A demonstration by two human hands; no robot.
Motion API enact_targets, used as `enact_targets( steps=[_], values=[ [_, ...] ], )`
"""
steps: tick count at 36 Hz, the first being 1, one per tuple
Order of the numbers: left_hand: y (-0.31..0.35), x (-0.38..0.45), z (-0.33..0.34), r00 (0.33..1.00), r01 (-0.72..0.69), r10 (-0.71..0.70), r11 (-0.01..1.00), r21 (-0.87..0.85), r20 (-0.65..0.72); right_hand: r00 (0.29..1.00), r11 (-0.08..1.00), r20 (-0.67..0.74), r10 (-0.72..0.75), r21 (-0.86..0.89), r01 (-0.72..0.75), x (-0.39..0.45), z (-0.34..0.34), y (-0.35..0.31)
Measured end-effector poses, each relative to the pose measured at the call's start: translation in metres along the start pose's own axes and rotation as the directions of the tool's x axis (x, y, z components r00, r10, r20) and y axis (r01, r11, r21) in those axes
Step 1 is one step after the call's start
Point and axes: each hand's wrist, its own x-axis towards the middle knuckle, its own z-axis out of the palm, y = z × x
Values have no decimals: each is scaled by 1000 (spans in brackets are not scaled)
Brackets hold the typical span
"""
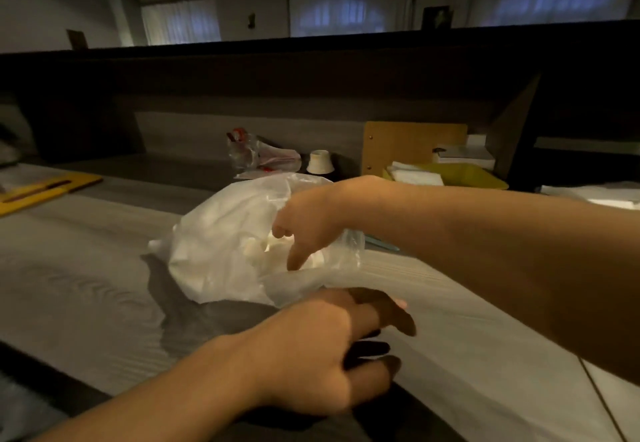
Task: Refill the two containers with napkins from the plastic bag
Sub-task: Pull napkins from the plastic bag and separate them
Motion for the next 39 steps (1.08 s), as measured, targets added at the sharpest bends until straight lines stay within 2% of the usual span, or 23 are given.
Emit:
enact_targets(
  steps=[4,9,13,16,19,23,27,33,39],
  values=[
    [-25,-13,-2,995,34,-34,999,-2,-95,989,995,118,89,-59,-82,7,6,-5],
    [-43,-15,2,983,118,-130,989,-94,-132,969,989,201,144,0,-147,2,7,-11],
    [-43,-10,4,983,118,-140,977,-176,-121,965,963,186,185,159,-216,3,1,-4],
    [-47,-8,7,981,105,-134,975,-195,-142,975,941,89,205,258,-221,8,-2,-3],
    [-50,-7,9,975,113,-147,973,-199,-164,980,959,-7,196,212,-191,15,-2,-6],
    [-48,-10,8,973,170,-204,950,-261,-110,964,967,181,194,129,-218,23,5,-12],
    [-45,-12,4,970,203,-229,948,-244,-83,952,952,191,240,148,-270,27,-1,-6],
    [-46,-8,4,950,235,-270,949,-212,-155,944,973,261,200,61,-223,47,-3,-4],
    [-50,-6,4,936,245,-287,947,-206,-205,942,923,248,227,253,-289,51,2,4]
  ],
)
